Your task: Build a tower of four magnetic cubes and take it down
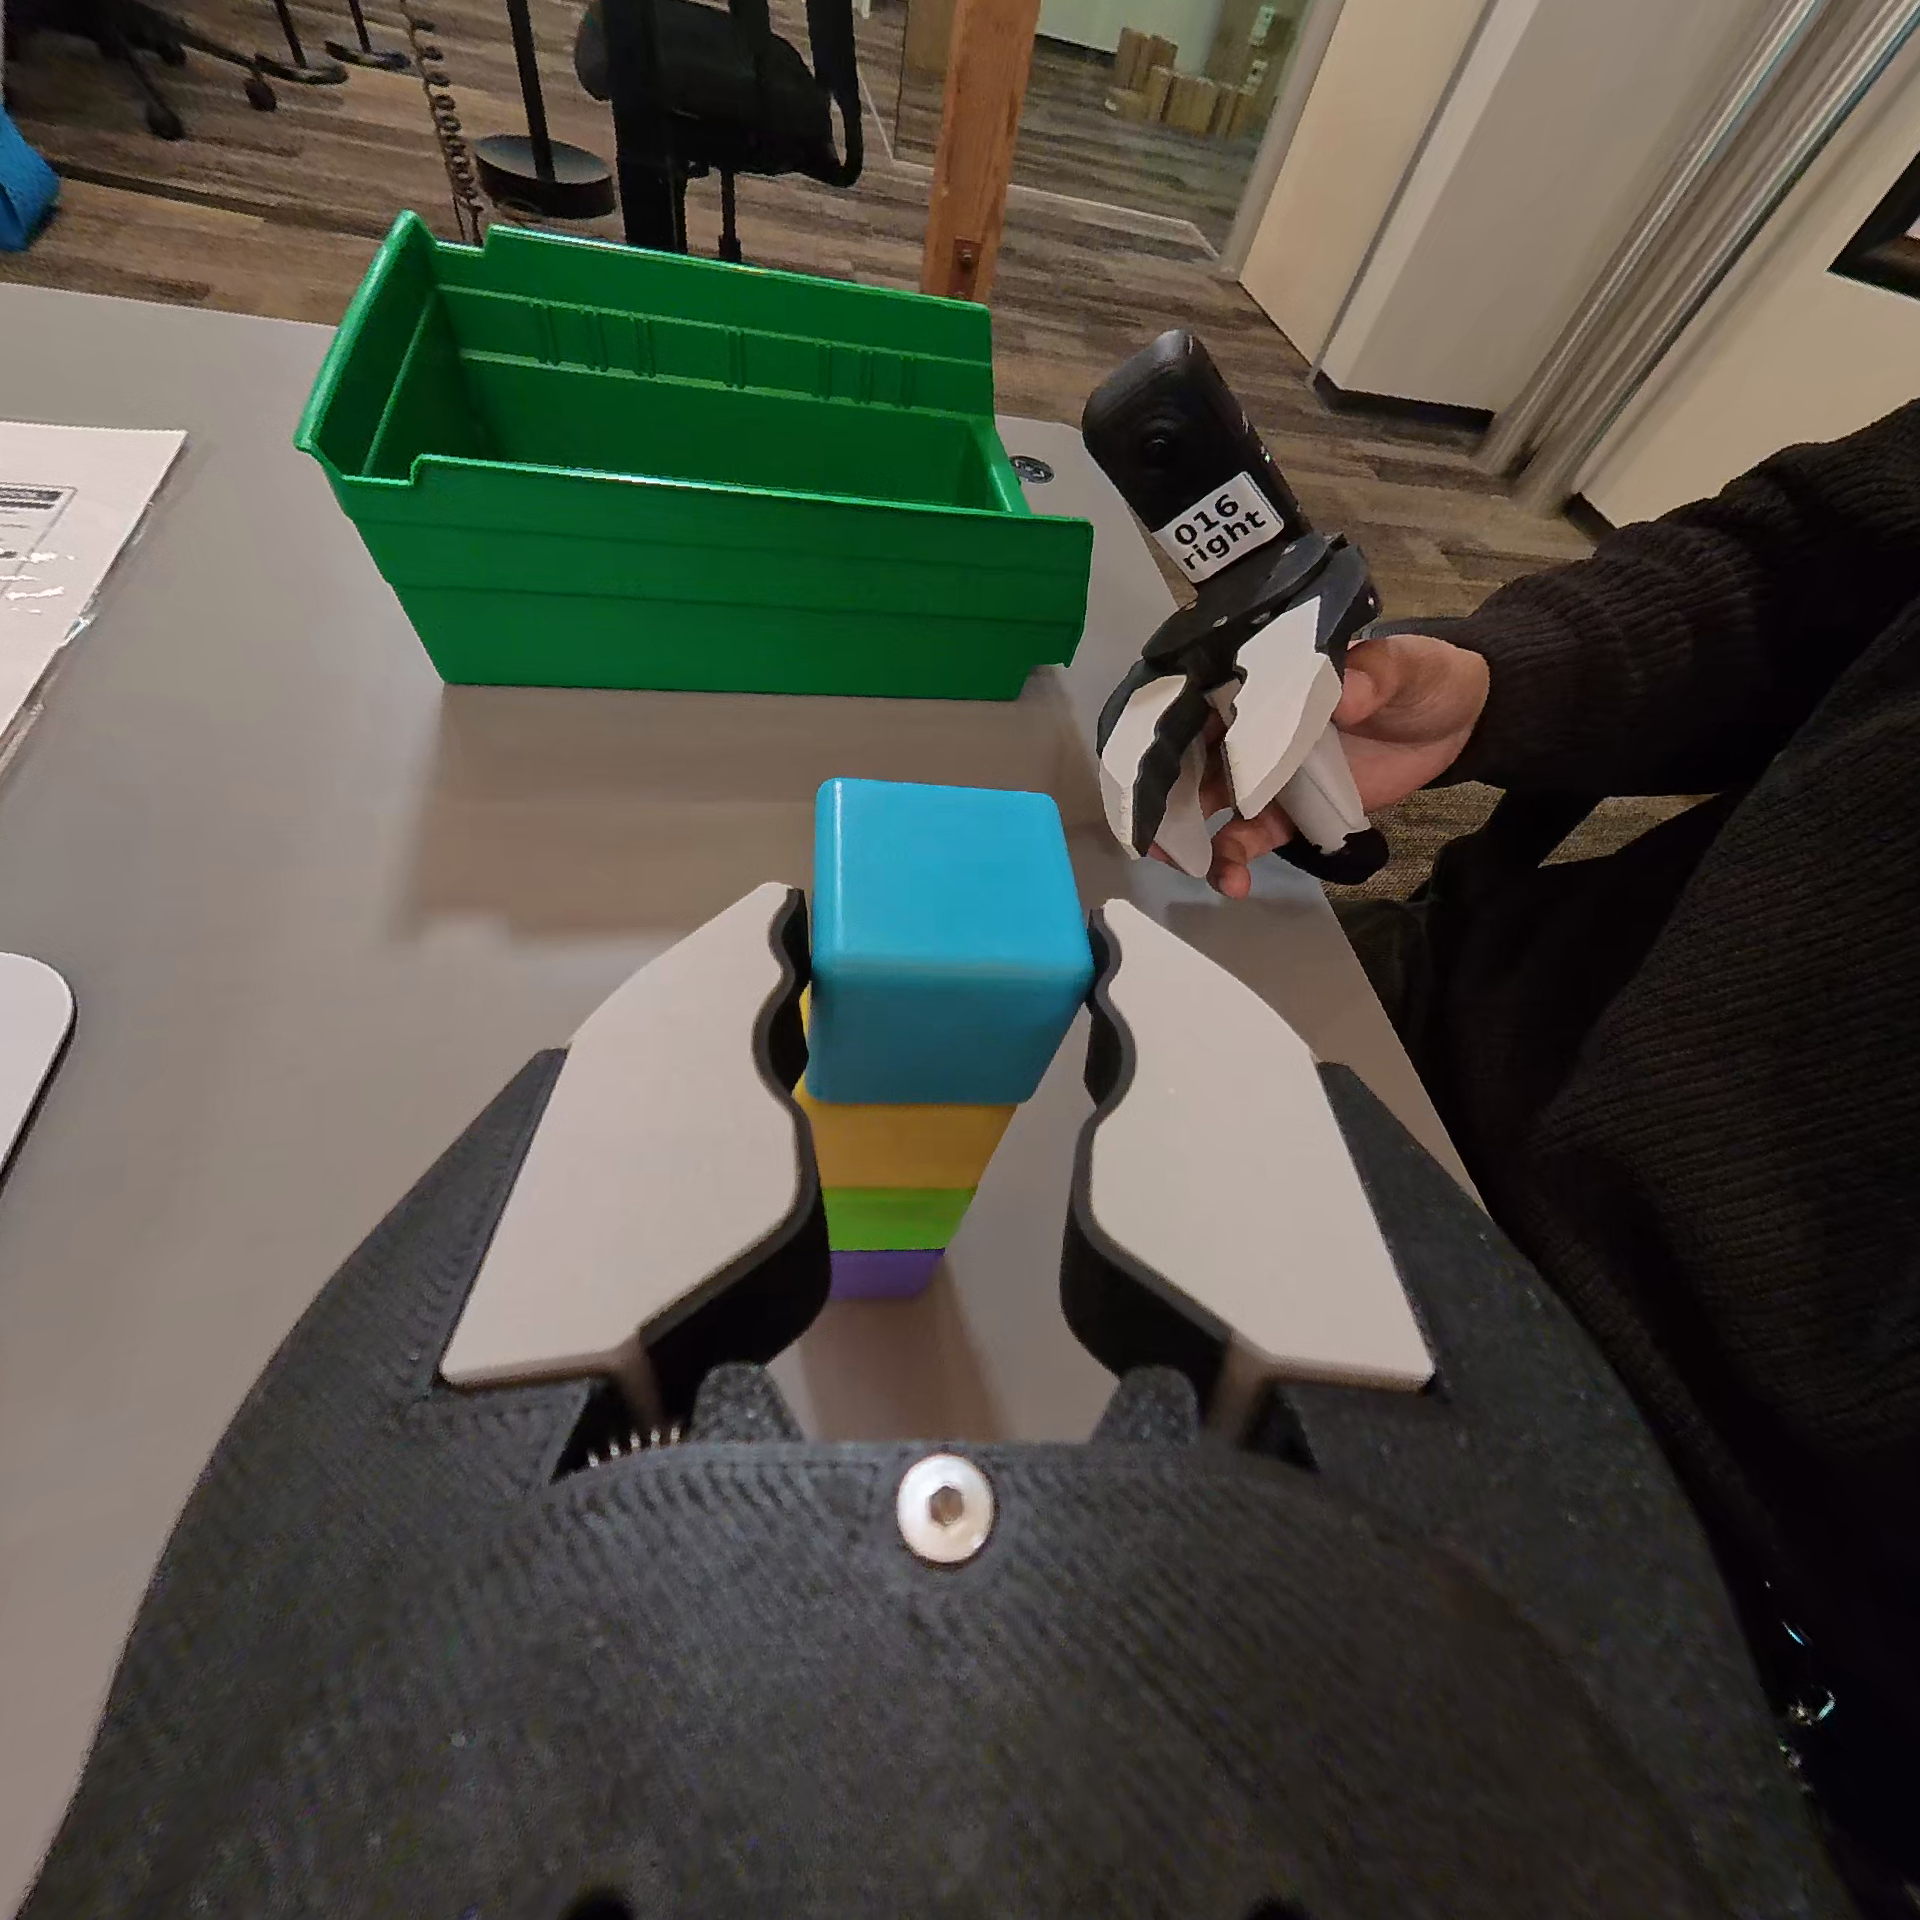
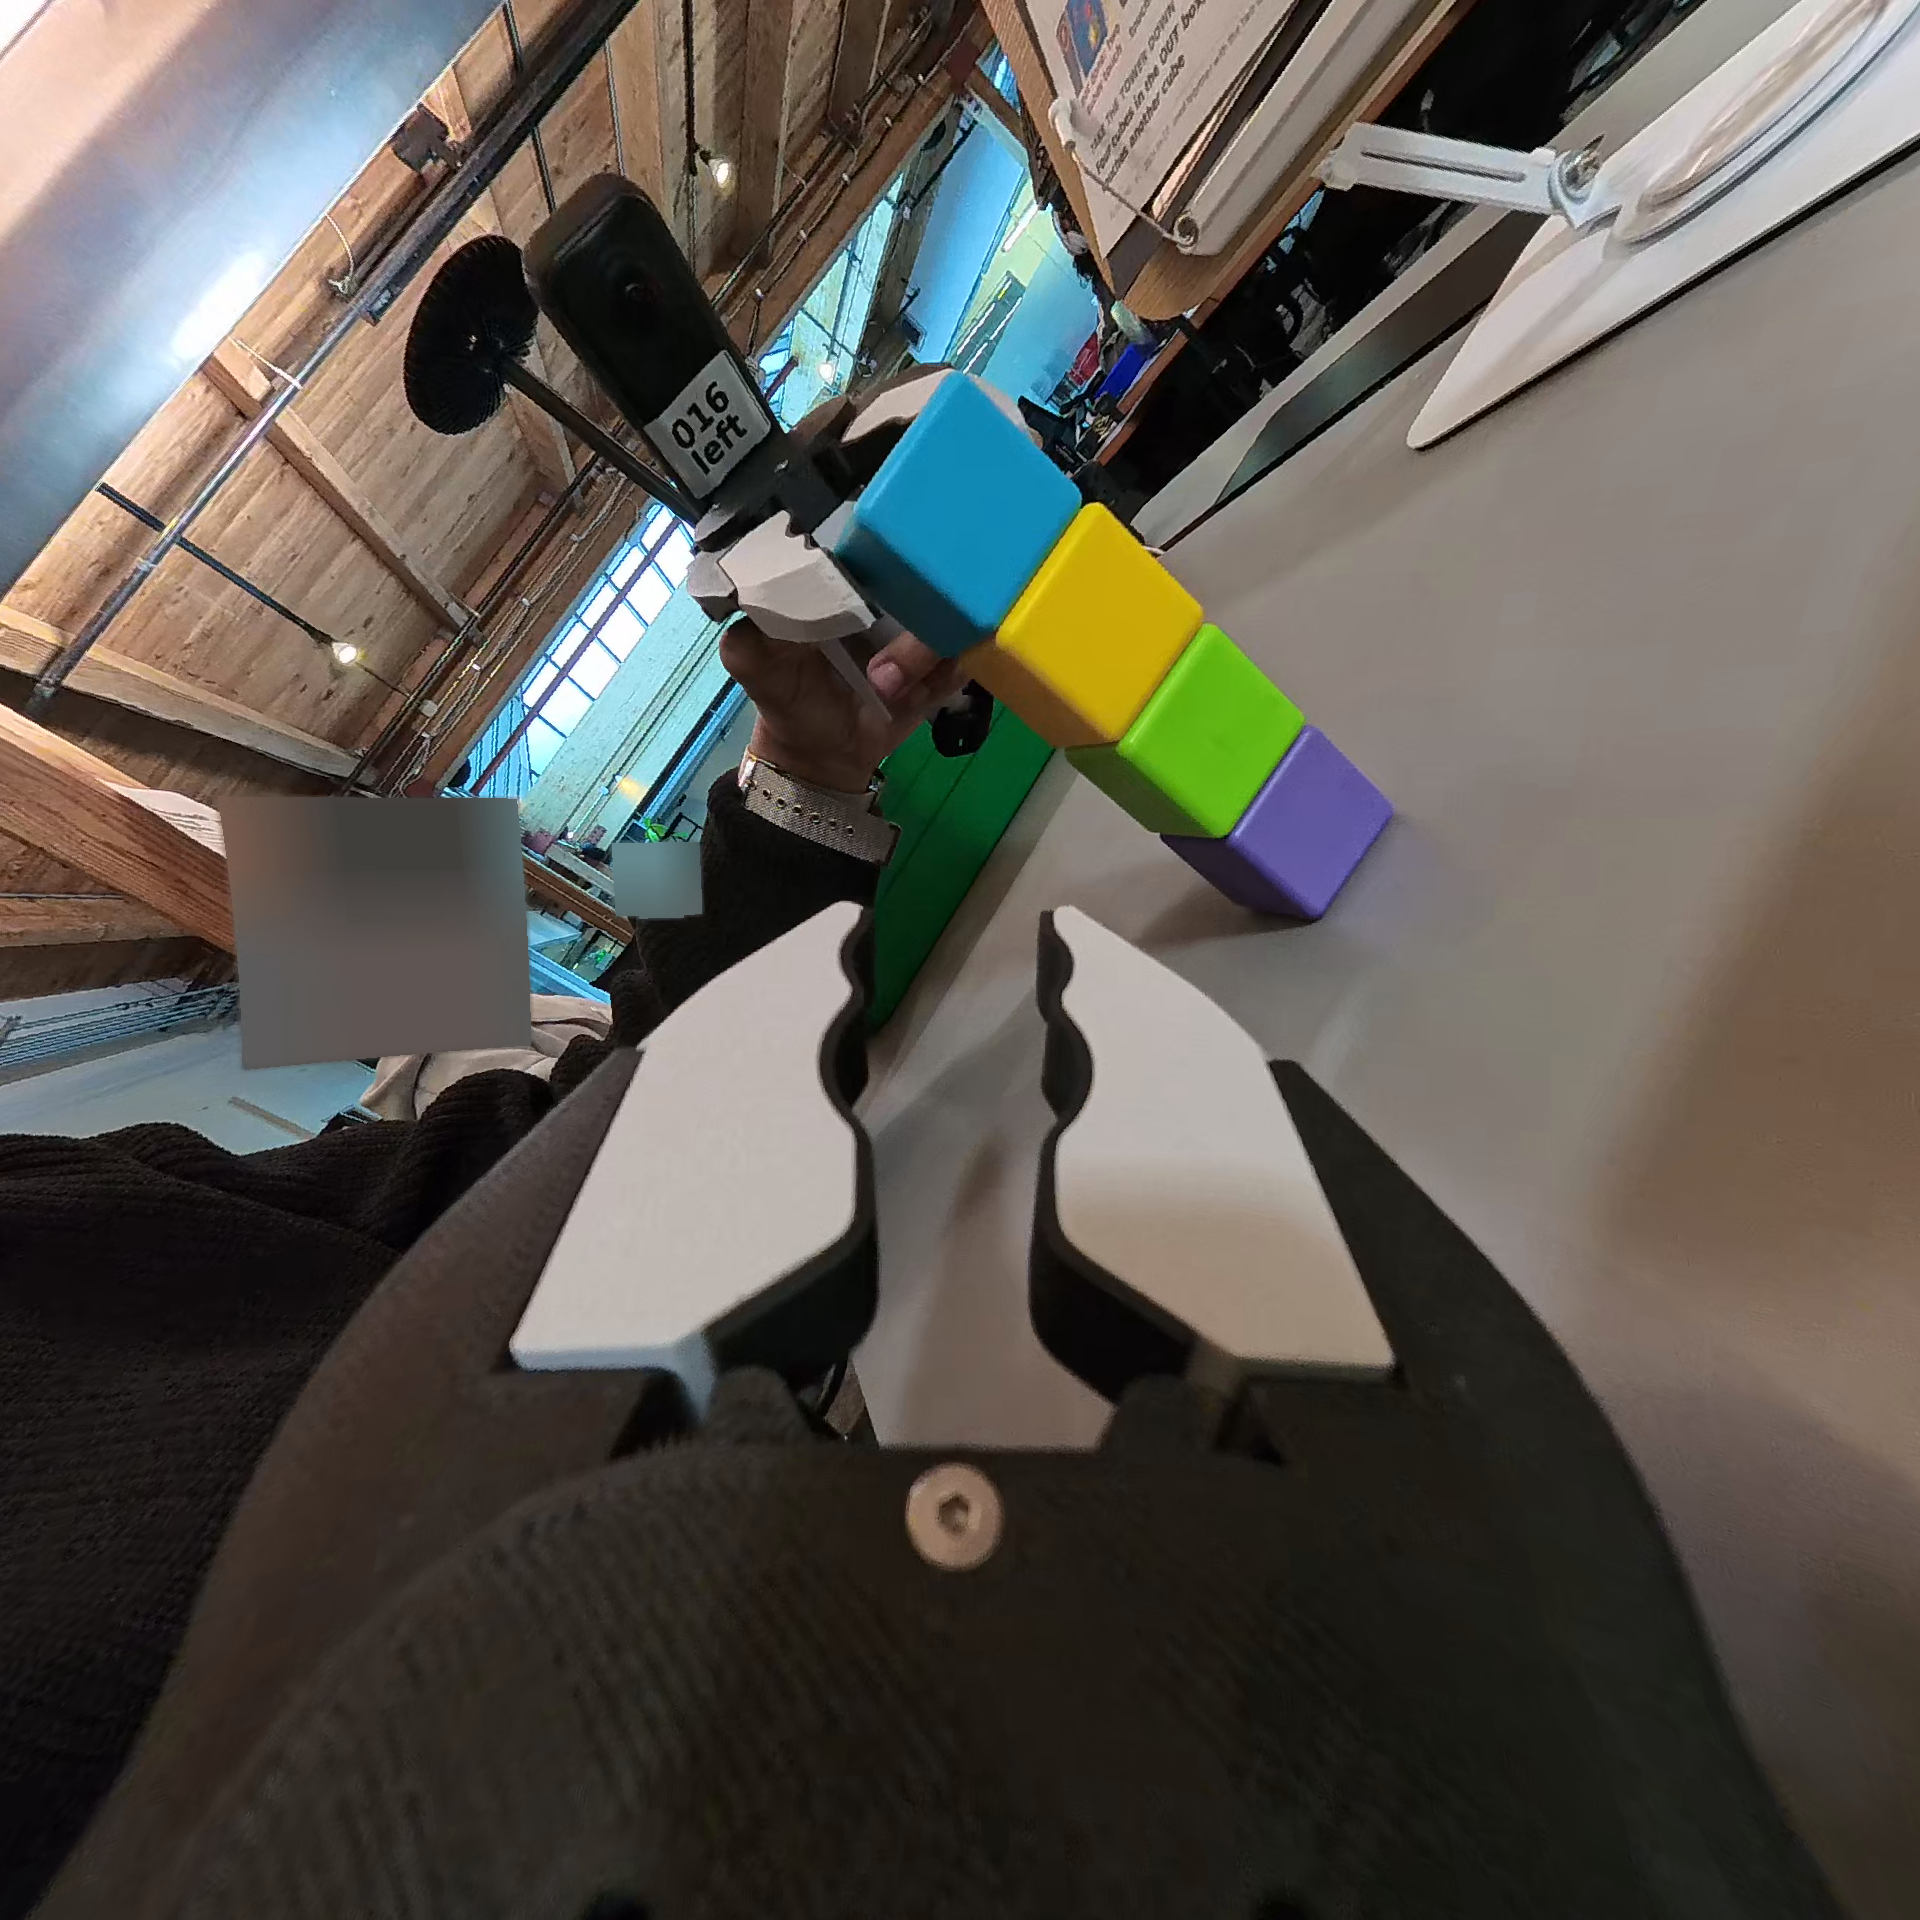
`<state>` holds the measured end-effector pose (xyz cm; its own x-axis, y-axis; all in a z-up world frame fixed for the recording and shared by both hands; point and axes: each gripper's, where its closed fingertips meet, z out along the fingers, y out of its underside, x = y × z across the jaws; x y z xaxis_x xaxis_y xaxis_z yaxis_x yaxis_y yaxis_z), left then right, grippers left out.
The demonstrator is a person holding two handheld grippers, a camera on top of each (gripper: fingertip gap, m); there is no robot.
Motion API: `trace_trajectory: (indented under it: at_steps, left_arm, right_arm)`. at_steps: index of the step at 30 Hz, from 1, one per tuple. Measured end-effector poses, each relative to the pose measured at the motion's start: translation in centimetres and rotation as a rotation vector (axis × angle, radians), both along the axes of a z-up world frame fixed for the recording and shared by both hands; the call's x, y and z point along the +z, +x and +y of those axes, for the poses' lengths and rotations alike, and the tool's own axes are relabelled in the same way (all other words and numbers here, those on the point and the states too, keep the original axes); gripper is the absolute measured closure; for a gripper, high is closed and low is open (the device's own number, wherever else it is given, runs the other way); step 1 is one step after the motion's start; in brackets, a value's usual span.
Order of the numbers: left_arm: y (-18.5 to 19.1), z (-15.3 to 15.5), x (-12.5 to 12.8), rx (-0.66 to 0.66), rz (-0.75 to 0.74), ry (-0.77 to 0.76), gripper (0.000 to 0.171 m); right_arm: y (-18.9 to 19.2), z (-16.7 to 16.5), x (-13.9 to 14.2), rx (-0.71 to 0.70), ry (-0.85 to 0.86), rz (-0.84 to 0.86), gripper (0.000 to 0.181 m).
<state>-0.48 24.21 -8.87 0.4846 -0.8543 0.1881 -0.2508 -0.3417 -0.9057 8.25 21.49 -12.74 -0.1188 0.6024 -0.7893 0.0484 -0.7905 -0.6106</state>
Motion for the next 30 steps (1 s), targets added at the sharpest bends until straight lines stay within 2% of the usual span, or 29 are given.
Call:
trace_trajectory:
  at_steps: [2,4,7,9,13,16,22,30]
  left_arm:
    - [-0.1,0.0,0.1,0.002,-0.005,0.0,0.12]
    - [-0.2,0.2,0.5,0.028,-0.023,0.029,0.095]
    - [-0.4,0.0,1.0,0.04,-0.065,0.042,0.083]
    - [-0.4,-0.3,0.4,0.039,-0.071,0.021,0.075]
    - [0.0,-0.6,-1.7,0.032,-0.062,-0.028,0.076]
    - [0.0,-0.5,-2.3,0.037,-0.057,-0.048,0.081]
    - [-0.7,-0.6,-2.7,0.043,-0.084,-0.073,0.114]
    - [-1.0,-0.6,-2.9,0.048,-0.075,-0.071,0.115]
  right_arm:
    - [0.0,0.0,0.0,0.0,0.003,-0.001,0.151]
    - [0.0,0.0,0.0,0.0,0.005,-0.002,0.151]
    - [0.0,0.1,0.0,-0.003,0.006,-0.003,0.151]
    - [0.0,0.1,0.0,-0.005,0.008,-0.004,0.151]
    - [0.0,0.0,0.0,-0.001,0.004,-0.001,0.151]
    - [0.0,-0.1,0.0,0.001,0.007,-0.002,0.151]
    - [0.0,0.0,0.0,-0.001,0.0,0.002,0.151]
    - [0.0,0.0,0.0,0.001,-0.001,0.002,0.151]
